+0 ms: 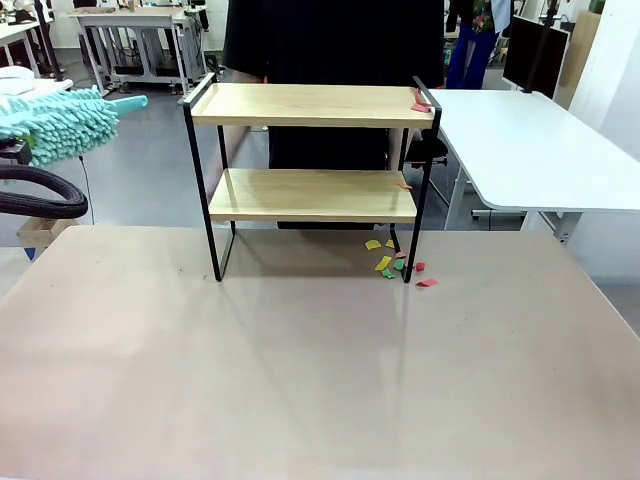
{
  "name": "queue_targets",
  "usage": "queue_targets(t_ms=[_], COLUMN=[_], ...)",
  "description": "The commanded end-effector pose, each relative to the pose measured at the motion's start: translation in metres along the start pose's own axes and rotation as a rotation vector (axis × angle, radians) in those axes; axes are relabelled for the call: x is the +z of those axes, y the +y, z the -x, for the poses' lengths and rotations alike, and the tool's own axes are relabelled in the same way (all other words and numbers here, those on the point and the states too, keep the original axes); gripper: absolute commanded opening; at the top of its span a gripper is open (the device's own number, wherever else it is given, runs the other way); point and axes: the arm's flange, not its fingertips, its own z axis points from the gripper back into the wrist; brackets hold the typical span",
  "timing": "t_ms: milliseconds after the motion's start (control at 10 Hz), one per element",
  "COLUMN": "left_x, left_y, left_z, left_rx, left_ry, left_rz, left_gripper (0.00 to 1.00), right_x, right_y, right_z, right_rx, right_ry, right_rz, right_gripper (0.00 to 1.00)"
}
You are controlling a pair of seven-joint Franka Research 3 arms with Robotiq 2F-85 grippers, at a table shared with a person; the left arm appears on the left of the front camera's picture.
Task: Clean the shelf.
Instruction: Hand the Duster back to the human.
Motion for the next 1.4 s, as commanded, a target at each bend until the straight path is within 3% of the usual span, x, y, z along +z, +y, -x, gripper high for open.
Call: queue_targets(t_ms=[0,1100,1200,1300], left_x=[-0.0001,-0.0001,0.0000,0.0010], left_y=[0.0015,0.0015,-0.0004,0.0008], left_z=[-0.0002,-0.0002,0.0001,-0.0020], left_rx=[-0.013,-0.013,0.000,0.015], left_ry=[-0.006,-0.006,0.001,0.022], left_rz=[-0.002,-0.002,0.001,0.019], left_gripper=[0.18,0.18,0.73,0.74], right_x=[0.0009,0.0009,0.0009,0.0009], right_y=[0.0003,0.0003,0.0003,0.0003], right_z=[-0.0005,-0.0005,-0.0005,-0.0005], right_rx=[0.015,0.015,0.015,0.015], right_ry=[-0.004,-0.004,-0.004,-0.004], right_rz=[-0.004,-0.004,-0.004,-0.004], right_gripper=[1.00,1.00,1.00,1.00])
